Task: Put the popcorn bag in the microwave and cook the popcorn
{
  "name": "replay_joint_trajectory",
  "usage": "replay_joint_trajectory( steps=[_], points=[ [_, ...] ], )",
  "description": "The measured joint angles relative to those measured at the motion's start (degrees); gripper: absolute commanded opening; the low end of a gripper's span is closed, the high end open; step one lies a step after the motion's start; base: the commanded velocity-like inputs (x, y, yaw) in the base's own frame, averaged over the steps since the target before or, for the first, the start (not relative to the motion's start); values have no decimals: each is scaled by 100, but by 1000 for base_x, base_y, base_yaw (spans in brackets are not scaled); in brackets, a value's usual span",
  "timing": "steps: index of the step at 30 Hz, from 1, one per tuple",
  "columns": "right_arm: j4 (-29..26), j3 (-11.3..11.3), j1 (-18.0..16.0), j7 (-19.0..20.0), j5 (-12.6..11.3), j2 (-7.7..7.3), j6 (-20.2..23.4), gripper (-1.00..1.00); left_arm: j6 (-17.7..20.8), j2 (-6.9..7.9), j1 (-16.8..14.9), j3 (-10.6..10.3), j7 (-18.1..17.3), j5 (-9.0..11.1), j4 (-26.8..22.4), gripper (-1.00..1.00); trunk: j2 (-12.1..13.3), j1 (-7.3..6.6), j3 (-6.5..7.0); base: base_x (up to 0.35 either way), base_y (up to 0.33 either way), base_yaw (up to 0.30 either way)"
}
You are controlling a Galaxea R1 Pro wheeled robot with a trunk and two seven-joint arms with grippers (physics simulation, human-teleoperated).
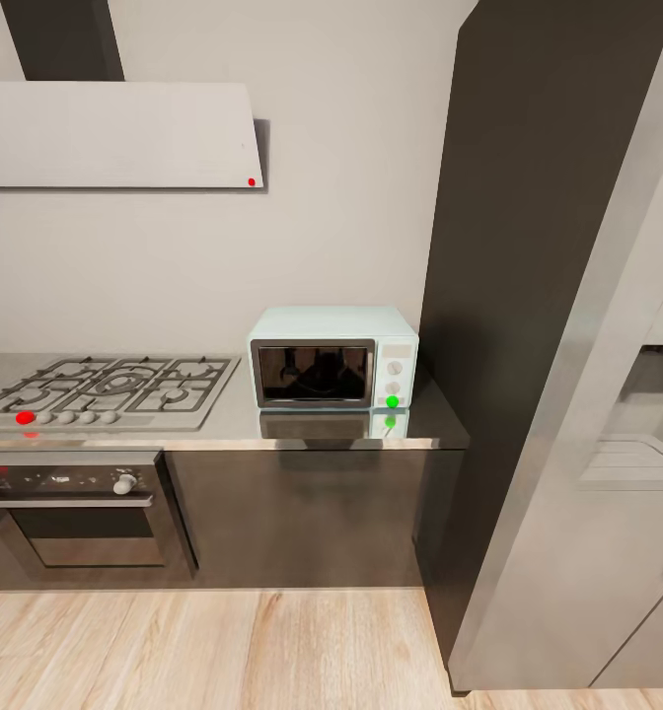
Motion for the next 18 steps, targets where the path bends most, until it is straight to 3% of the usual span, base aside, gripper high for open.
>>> replay_joint_trajectory(
  steps=[18],
  points=[
    [0,-1,0,0,0,0,0,-100,0,-1,0,0,0,0,0,100,0,0,0,0,0,0]
  ],
)
